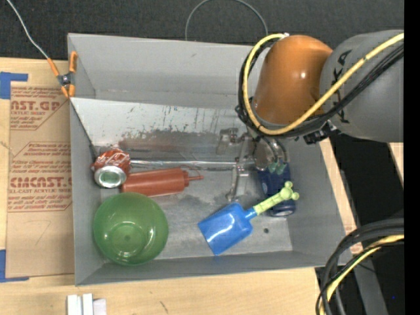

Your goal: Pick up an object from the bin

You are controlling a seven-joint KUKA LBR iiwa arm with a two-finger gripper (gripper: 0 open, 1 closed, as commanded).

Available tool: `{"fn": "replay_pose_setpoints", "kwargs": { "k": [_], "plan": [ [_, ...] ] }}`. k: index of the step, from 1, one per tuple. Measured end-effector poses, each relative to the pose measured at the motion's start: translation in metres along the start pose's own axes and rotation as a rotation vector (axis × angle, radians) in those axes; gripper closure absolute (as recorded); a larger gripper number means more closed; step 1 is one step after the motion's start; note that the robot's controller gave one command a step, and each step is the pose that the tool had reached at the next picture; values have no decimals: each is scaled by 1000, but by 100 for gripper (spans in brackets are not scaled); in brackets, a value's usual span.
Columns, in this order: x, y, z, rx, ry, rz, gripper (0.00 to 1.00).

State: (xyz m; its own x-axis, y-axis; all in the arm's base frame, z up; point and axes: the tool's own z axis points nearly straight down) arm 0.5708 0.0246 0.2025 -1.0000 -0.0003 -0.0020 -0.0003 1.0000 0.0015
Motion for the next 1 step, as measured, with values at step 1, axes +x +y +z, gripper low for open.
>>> {"fn": "replay_pose_setpoints", "kwargs": {
  "k": [1],
  "plan": [
    [0, 0, 0, 0, 0, 0, 0]
  ]
}}
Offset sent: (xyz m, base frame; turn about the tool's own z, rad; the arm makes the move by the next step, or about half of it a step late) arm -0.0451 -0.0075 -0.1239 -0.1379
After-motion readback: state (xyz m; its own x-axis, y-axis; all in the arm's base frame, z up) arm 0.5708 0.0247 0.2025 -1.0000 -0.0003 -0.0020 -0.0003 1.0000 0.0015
